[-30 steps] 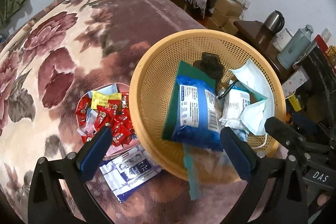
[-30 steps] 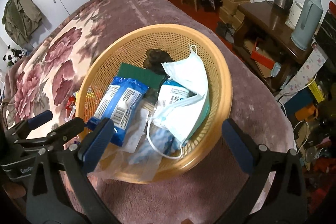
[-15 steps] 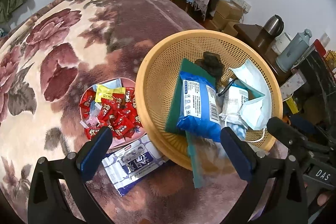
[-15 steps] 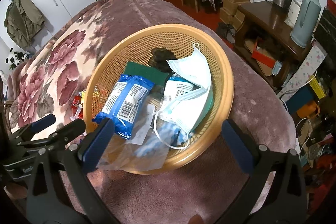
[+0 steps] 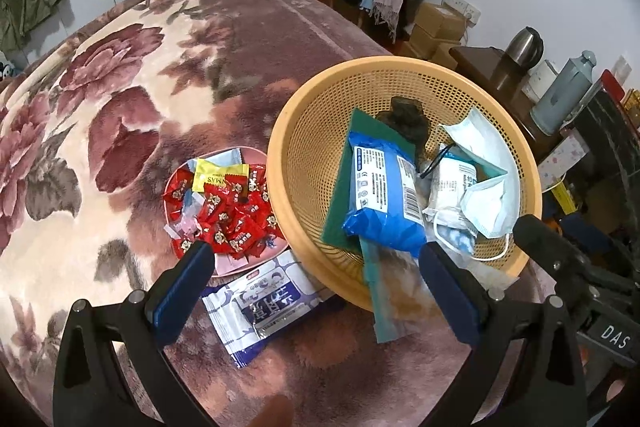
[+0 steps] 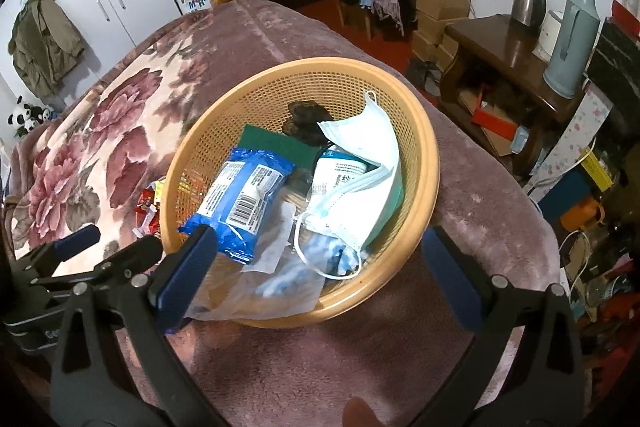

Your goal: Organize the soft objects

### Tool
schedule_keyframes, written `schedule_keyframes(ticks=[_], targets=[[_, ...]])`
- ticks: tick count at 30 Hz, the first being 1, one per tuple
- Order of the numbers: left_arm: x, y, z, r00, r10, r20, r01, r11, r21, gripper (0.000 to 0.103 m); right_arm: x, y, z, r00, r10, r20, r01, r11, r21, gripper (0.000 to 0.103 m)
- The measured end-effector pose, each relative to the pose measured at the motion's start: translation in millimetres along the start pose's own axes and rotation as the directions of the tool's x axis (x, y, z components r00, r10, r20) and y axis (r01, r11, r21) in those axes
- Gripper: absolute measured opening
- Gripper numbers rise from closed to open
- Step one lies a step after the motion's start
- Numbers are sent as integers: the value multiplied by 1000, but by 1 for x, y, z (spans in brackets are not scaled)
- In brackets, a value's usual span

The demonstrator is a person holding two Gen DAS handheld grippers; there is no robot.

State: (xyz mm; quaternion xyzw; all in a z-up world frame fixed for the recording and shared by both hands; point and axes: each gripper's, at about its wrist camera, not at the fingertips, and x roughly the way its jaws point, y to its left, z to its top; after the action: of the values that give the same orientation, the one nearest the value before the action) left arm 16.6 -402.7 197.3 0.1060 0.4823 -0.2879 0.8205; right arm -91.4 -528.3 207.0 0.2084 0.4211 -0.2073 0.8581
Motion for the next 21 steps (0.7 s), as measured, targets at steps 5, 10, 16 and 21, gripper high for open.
schedule_keyframes(ticks=[5,10,16,21], targets=[[-2,0,-5,1000,4,8,-4,1000,-12,102,-1,-1,-4,1000,0,3,0,1000,9,102],[-3,1,-9,1000,24,19,-24,999,-28,102,-2,3,-6,999,-45,8,45,999,-12,102],[-4,-1,-18,998,61,12,-61,998,11,102,-9,9,-15,988,-153,33,155,987,-43,102],[-4,7,-28,999,35,3,-35,999,-12,102,-10,11,-24,994,-111,22,111,993,-34,102]])
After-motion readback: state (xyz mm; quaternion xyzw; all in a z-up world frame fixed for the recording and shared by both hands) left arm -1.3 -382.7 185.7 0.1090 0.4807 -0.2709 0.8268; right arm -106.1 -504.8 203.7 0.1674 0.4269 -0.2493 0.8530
